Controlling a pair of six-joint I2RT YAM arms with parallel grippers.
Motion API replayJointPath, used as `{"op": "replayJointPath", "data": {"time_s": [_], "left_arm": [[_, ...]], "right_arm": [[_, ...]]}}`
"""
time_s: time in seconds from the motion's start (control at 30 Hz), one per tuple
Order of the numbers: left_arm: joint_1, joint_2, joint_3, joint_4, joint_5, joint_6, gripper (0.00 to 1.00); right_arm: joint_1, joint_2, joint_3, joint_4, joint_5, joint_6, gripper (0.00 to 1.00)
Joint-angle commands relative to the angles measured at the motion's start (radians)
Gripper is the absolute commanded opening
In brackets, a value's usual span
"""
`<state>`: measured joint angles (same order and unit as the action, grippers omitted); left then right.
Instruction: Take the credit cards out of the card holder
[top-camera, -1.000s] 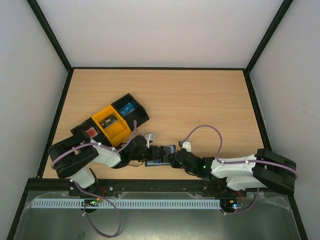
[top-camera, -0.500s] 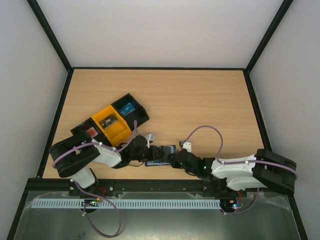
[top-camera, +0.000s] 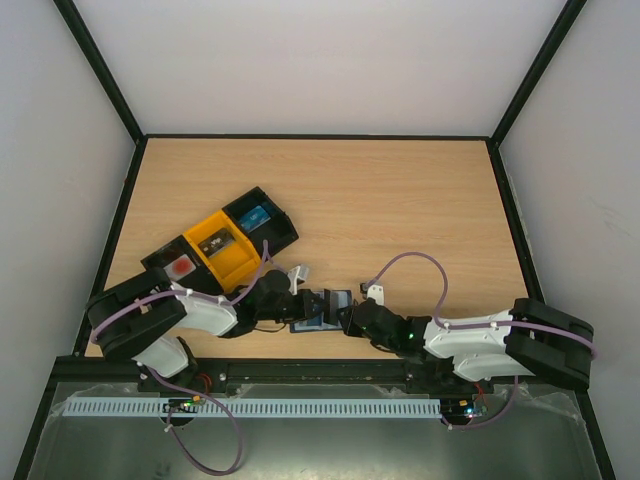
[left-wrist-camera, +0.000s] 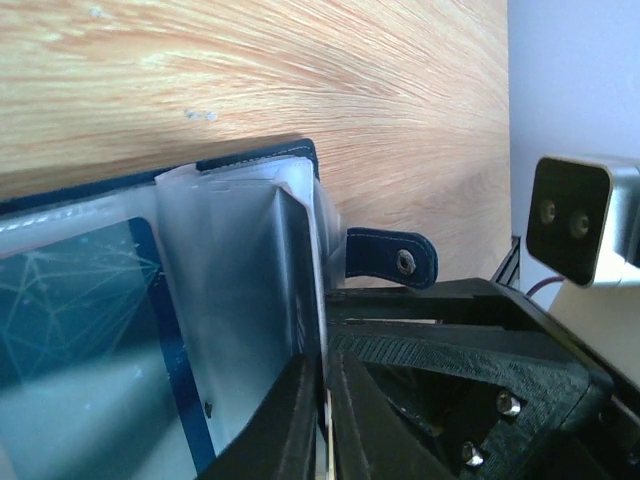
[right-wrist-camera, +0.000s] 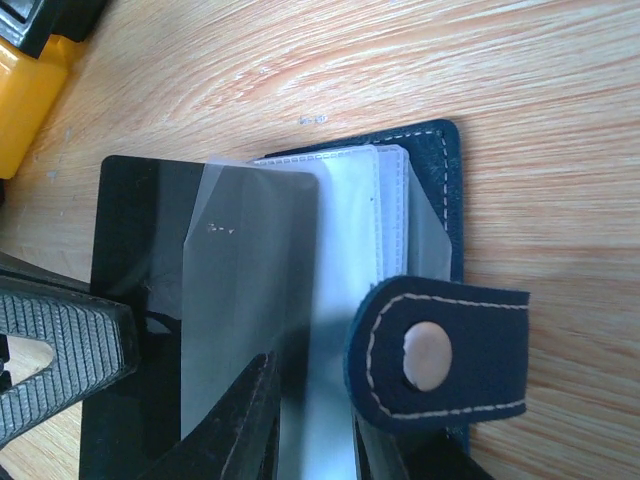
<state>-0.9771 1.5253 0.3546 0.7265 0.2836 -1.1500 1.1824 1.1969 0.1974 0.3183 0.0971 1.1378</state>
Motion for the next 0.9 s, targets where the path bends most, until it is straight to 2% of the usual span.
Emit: {"op": "replayJointPath", "data": {"time_s": [0.0,0.17,0.27,0.53,0.67,0.87], "left_arm": [[-0.007,-0.012,-0.004,0.026,0.008,0.007,0.04],[-0.002,0.002,-0.002,0.033,0.024,-0.014,0.03],[-0.001,-0.039,-0.010,-0.027,-0.008,0.002,0.03],[0.000,-0.247,-0.040,-0.268,-0.141,0.048,0.03],[0.000,-0.348,-0.039,-0.392,-0.193,0.091,0.03],[0.018,-0.505,-0.032,-0.524,-0.176,0.135,0.03]], "right_arm": [[0.004,0.025,-0.043,-0.122,0.003,0.016,0.22],[0.003,0.028,-0.035,-0.113,-0.004,0.017,0.22],[0.003,0.022,-0.034,-0.125,0.007,0.014,0.22],[0.003,-0.056,-0.004,-0.195,0.029,-0.003,0.23],[0.003,-0.110,0.042,-0.222,0.013,-0.062,0.27],[0.003,-0.238,0.081,-0.252,-0.004,-0.208,0.32]]}}
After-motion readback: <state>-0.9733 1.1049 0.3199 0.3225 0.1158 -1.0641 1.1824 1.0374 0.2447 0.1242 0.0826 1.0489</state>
